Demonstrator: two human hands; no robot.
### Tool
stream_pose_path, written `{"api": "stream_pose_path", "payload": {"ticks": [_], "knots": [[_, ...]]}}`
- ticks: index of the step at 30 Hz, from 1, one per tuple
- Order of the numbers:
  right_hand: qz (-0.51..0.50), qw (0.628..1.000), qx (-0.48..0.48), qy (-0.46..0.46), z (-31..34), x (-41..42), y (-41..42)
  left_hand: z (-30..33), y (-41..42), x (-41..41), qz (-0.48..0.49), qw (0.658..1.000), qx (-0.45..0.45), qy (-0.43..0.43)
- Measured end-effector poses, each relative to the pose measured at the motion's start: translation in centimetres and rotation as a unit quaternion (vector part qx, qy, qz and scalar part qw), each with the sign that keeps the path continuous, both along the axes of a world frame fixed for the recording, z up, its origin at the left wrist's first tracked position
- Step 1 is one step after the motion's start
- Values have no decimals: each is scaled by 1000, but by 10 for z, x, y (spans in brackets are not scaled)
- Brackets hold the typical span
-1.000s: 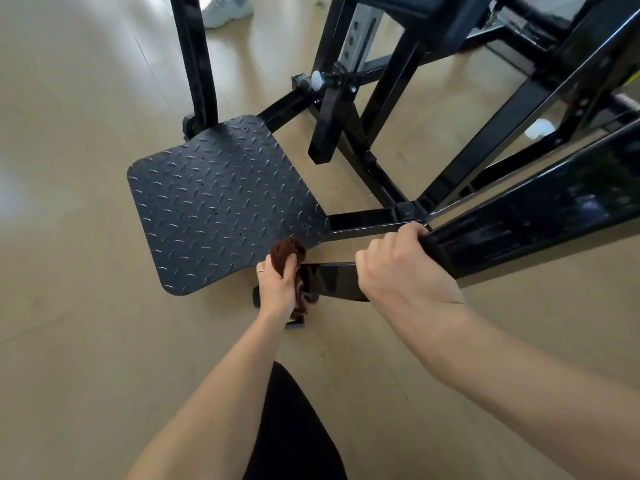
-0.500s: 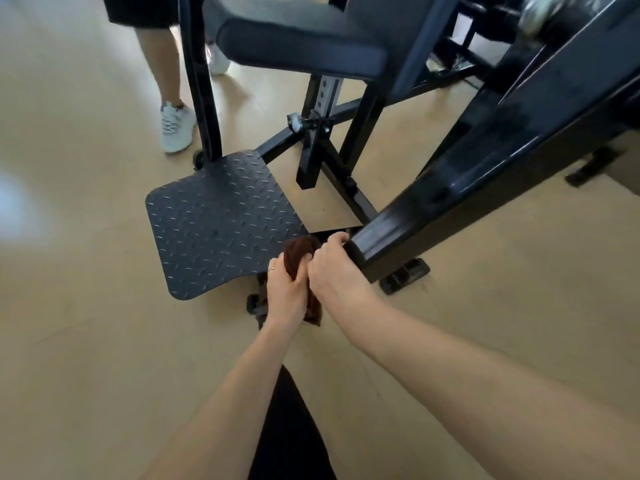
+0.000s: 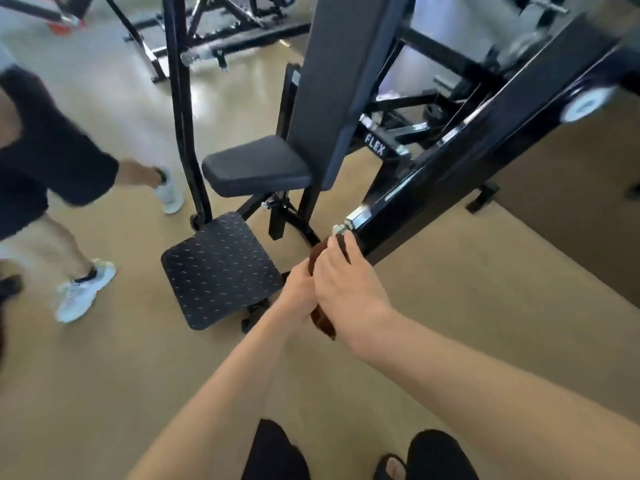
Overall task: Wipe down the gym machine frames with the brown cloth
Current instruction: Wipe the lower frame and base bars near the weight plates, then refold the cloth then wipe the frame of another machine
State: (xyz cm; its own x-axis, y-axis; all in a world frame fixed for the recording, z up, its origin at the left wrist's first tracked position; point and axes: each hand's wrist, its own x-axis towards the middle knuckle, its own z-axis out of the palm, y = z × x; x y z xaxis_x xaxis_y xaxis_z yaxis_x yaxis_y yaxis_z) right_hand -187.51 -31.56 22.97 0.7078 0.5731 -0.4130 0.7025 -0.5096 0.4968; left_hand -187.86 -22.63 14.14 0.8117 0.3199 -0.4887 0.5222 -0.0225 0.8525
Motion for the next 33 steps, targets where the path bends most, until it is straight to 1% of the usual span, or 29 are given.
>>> {"api": "stream_pose_path", "payload": {"ticks": [2, 3, 4, 5, 6, 8, 9, 10, 11, 12, 13, 15, 18, 22, 24, 25, 26, 27, 29, 31, 33], "knots": [[-12, 989, 123, 75, 44, -3, -37, 43, -7, -10, -41, 999, 3, 19], [-26, 975, 189, 112, 68, -2, -59, 74, -13, -13, -53, 998, -11, 34], [-50, 949, 269, 157, 86, -2, -75, 99, -16, -15, -58, 997, -36, 45], [-93, 907, 356, 207, 105, -4, -93, 124, -21, -17, -66, 995, -48, 54], [-147, 852, 434, 254, 122, -6, -108, 145, -26, -18, -85, 993, -59, 64], [-260, 714, 561, 327, 150, -8, -139, 190, -42, -21, -130, 983, -102, 78], [-322, 635, 602, 362, 160, -8, -154, 211, -52, -20, -146, 976, -133, 92], [-378, 553, 625, 401, 171, -7, -167, 229, -62, -18, -170, 968, -153, 100], [-415, 479, 640, 434, 180, -7, -179, 244, -73, -15, -190, 962, -168, 102], [-439, 428, 648, 452, 187, -7, -190, 258, -86, -12, -211, 957, -175, 95], [-448, 395, 660, 455, 191, -7, -202, 270, -101, -10, -221, 955, -176, 90], [-452, 355, 693, 435, 195, -8, -228, 285, -132, -2, -235, 953, -172, 87], [-473, 297, 739, 377, 200, -14, -268, 298, -176, 8, -269, 944, -153, 117], [-508, 177, 777, 326, 205, -22, -319, 308, -229, 23, -332, 919, -158, 143], [-539, 133, 786, 271, 205, -27, -341, 315, -254, 28, -361, 910, -152, 133], [-558, 133, 784, 237, 204, -29, -351, 317, -267, 29, -385, 903, -140, 128], [-577, 145, 777, 206, 202, -31, -360, 318, -279, 30, -416, 893, -118, 124], [-590, 157, 771, 180, 200, -33, -368, 319, -291, 29, -449, 882, -80, 120], [-605, 167, 765, 144, 197, -37, -380, 317, -311, 31, -508, 855, 23, 97], [-612, 166, 763, 124, 194, -38, -389, 310, -326, 37, -532, 840, 89, 69], [-617, 153, 765, 107, 190, -39, -399, 305, -338, 47, -546, 830, 99, 55]]}}
